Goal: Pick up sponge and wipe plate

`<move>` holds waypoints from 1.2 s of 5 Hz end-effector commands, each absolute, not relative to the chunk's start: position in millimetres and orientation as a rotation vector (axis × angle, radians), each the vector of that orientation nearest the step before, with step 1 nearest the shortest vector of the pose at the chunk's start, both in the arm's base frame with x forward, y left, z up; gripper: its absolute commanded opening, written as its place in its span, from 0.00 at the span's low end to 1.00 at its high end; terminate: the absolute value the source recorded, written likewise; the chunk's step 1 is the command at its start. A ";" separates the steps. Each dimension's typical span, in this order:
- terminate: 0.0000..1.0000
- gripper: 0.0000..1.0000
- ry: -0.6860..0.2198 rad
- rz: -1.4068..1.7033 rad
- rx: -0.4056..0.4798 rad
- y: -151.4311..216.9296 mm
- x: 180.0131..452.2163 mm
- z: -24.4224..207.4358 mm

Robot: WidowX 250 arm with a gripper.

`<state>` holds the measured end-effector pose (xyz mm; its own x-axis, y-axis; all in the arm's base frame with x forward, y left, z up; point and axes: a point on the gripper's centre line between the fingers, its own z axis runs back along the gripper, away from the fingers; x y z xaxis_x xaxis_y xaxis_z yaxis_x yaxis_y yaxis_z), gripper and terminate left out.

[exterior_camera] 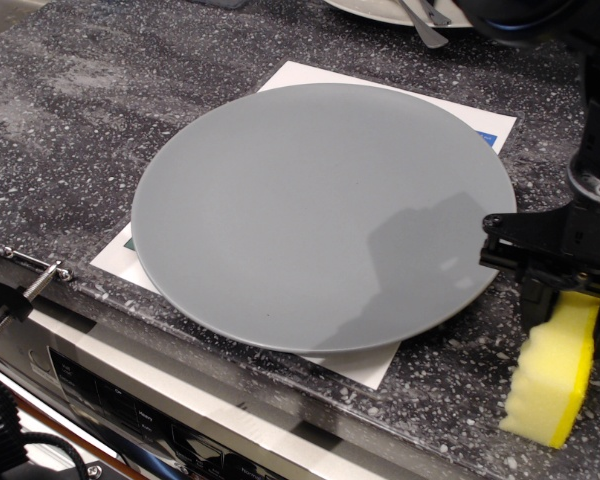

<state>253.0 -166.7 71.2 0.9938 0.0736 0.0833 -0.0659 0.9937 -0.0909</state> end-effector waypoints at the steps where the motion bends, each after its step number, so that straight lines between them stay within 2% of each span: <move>1: 0.00 0.00 -0.141 -0.011 -0.145 -153.9 272.7 133.6; 2: 0.00 0.00 -0.166 -0.020 -0.161 -141.4 281.1 154.8; 3: 0.00 0.00 -0.106 0.010 -0.111 -123.0 295.3 156.1; 6: 0.00 0.00 -0.099 0.008 0.016 -74.5 294.3 118.3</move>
